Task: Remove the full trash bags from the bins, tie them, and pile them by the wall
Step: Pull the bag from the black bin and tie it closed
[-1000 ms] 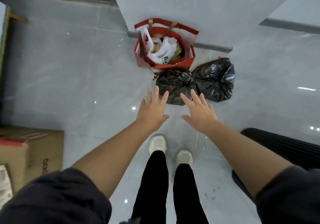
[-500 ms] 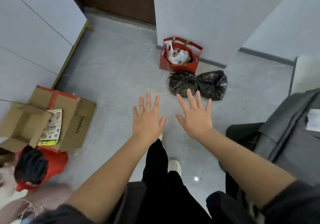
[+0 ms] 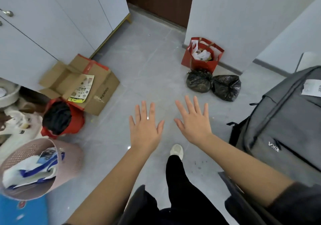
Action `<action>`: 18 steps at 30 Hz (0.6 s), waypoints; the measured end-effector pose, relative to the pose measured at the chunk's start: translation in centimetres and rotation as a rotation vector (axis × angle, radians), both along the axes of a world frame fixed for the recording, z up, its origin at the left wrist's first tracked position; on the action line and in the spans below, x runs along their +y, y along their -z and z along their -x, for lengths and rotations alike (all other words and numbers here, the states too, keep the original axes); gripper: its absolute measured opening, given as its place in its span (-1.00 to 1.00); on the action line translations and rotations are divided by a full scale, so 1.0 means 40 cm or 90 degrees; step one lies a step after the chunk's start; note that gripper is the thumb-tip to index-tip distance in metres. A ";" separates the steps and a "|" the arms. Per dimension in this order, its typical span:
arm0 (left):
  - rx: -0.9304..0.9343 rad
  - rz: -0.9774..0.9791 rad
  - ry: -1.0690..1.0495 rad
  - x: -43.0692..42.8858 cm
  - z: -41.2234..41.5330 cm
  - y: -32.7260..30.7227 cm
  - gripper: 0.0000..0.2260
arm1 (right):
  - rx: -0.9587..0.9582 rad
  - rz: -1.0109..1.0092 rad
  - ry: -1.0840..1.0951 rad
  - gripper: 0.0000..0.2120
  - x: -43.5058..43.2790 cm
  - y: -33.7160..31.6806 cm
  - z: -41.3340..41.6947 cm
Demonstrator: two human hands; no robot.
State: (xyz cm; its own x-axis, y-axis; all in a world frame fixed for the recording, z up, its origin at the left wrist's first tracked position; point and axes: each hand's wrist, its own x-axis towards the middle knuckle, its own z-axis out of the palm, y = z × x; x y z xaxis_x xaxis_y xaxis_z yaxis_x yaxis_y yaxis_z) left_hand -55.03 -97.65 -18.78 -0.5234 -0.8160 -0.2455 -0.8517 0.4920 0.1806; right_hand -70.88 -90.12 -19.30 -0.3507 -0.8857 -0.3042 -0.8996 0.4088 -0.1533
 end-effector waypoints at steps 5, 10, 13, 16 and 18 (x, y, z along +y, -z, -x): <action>-0.013 -0.011 0.000 0.118 -0.209 0.016 -0.40 | 0.004 -0.004 -0.006 -0.40 0.126 0.017 -0.197; -0.009 -0.008 0.012 0.294 -0.390 -0.003 -0.40 | 0.011 0.007 -0.004 -0.41 0.305 0.004 -0.391; -0.011 -0.015 0.006 0.406 -0.459 -0.028 -0.40 | 0.003 0.010 -0.009 -0.41 0.406 -0.023 -0.464; -0.017 -0.021 0.011 0.506 -0.492 -0.043 -0.40 | 0.009 0.007 -0.015 -0.41 0.499 -0.039 -0.493; -0.007 -0.024 0.001 0.567 -0.499 -0.048 -0.40 | 0.016 0.009 -0.022 -0.41 0.558 -0.045 -0.499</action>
